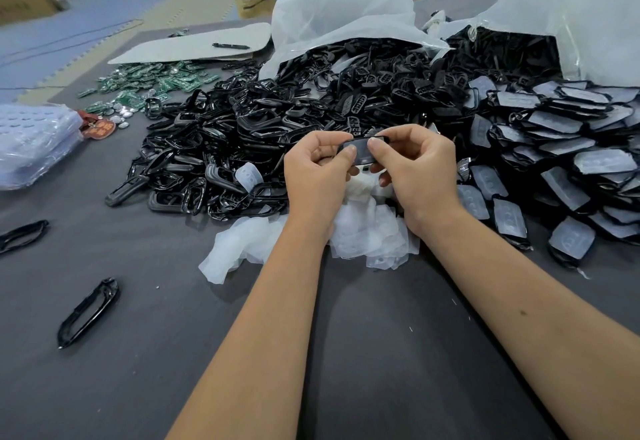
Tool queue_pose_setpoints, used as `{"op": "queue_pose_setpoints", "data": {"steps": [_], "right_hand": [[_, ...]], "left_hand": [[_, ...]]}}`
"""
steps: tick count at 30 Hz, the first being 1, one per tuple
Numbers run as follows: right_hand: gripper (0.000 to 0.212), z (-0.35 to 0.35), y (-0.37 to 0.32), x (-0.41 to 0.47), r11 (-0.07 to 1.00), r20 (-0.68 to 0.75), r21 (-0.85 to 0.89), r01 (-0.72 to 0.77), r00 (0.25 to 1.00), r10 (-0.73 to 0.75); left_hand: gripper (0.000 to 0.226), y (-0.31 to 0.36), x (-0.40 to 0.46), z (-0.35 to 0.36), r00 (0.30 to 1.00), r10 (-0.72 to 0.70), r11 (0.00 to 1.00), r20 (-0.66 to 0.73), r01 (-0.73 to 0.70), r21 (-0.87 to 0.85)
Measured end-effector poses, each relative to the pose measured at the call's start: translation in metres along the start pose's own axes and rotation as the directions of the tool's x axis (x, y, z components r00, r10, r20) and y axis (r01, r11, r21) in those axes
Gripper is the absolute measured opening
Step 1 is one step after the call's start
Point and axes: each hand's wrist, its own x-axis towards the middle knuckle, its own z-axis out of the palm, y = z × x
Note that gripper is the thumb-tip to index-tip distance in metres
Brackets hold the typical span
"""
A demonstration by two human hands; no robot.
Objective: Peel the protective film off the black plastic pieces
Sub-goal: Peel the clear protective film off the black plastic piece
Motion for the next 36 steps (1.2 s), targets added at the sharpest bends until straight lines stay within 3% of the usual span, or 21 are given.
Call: {"op": "queue_pose_setpoints", "data": {"steps": [14, 22, 29, 36], "right_hand": [[0.016, -0.0007, -0.0053, -0.0022, 1.000, 0.035, 0.001, 0.002, 0.999, -0.002], [0.009, -0.0003, -0.0005, -0.0015, 0.998, 0.056, -0.047, 0.035, 0.998, -0.033], [0.016, -0.0010, -0.0036, -0.0008, 0.993, 0.053, 0.096, -0.067, 0.997, 0.062], [0.025, -0.0003, -0.0074, -0.0028, 0.990, 0.055, 0.098, -0.104, 0.994, 0.099]], "left_hand": [[0.013, -0.0007, 0.0004, 0.0003, 1.000, 0.008, 1.000, -0.012, -0.008, 0.012], [0.018, -0.0030, 0.0006, -0.0004, 0.999, 0.012, 1.000, 0.048, -0.011, -0.023], [0.017, -0.0035, 0.0015, 0.0000, 0.998, 0.012, 1.000, 0.056, -0.011, -0.022], [0.017, -0.0031, 0.0016, 0.0001, 0.999, -0.010, 1.000, 0.036, 0.010, -0.013]]}}
